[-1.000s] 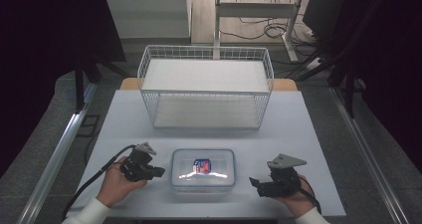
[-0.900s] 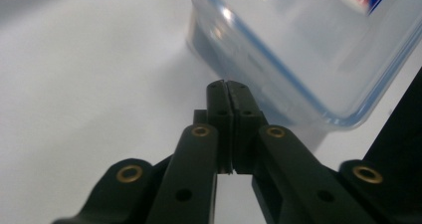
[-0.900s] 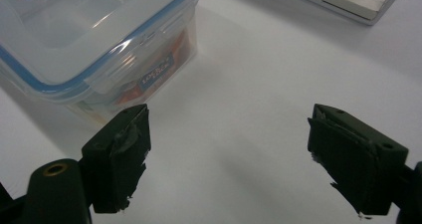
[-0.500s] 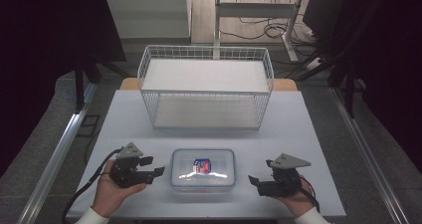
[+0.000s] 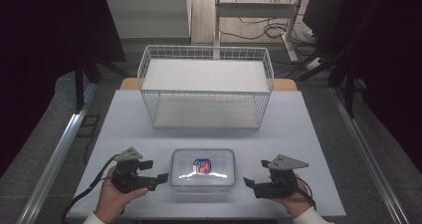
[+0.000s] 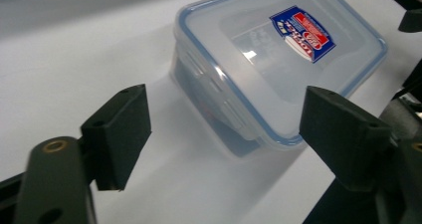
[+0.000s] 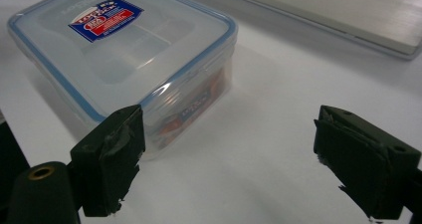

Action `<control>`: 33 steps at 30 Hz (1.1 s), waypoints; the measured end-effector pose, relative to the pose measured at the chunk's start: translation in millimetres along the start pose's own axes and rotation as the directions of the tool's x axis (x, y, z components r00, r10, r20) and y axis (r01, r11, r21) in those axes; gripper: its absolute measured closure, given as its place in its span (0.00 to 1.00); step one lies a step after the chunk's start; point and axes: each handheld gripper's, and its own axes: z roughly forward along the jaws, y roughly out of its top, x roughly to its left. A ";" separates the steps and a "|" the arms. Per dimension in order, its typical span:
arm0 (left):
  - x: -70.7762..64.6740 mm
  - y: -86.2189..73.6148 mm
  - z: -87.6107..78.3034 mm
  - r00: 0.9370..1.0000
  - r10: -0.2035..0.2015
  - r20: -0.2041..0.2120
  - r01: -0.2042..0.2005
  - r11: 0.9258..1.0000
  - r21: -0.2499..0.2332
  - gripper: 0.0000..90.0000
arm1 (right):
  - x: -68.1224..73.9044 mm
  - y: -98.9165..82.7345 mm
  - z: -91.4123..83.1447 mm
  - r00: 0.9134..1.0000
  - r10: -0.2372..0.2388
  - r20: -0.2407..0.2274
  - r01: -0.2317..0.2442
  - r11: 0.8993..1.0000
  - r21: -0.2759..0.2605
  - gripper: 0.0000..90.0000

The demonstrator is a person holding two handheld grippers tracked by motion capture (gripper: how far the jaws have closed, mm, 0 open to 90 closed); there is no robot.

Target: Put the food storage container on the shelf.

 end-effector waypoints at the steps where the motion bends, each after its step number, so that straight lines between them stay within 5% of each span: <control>1: 0.1 0.2 0.4 1.000 -0.004 0.004 0.004 1.000 -0.004 0.17 | -0.8 -0.3 1.5 1.000 0.023 -0.010 -0.023 1.000 0.003 0.14; 4: 2.4 2.4 4.6 0.997 -0.035 0.062 0.036 0.999 -0.012 0.15 | -2.4 -0.6 3.0 0.997 0.063 -0.037 -0.063 0.998 0.008 0.14; 10: 5.8 4.4 17.9 0.990 -0.087 0.111 0.087 0.996 0.009 0.14 | -0.2 2.5 7.3 0.992 0.096 -0.076 -0.094 0.995 0.025 0.13; 16: 9.0 5.4 33.4 0.976 -0.150 0.159 0.146 0.989 0.037 0.14 | -2.4 6.7 20.9 0.969 0.202 -0.139 -0.193 0.978 0.074 0.11; 21: 15.0 6.2 41.3 0.969 -0.178 0.171 0.172 0.984 0.053 0.14 | -3.6 8.3 29.3 0.963 0.223 -0.152 -0.212 0.973 0.088 0.11; 27: 21.4 6.3 51.9 0.955 -0.209 0.212 0.197 0.977 0.079 0.15 | -3.3 10.5 37.6 0.944 0.270 -0.188 -0.256 0.962 0.098 0.10; 29: 26.4 4.3 55.0 0.939 -0.245 0.242 0.230 0.969 0.088 0.16 | -3.6 11.3 41.6 0.938 0.282 -0.199 -0.265 0.958 0.108 0.10; 33: 33.7 2.0 57.3 0.924 -0.276 0.264 0.261 0.961 0.092 0.17 | -5.6 13.4 49.6 0.921 0.318 -0.225 -0.295 0.947 0.129 0.09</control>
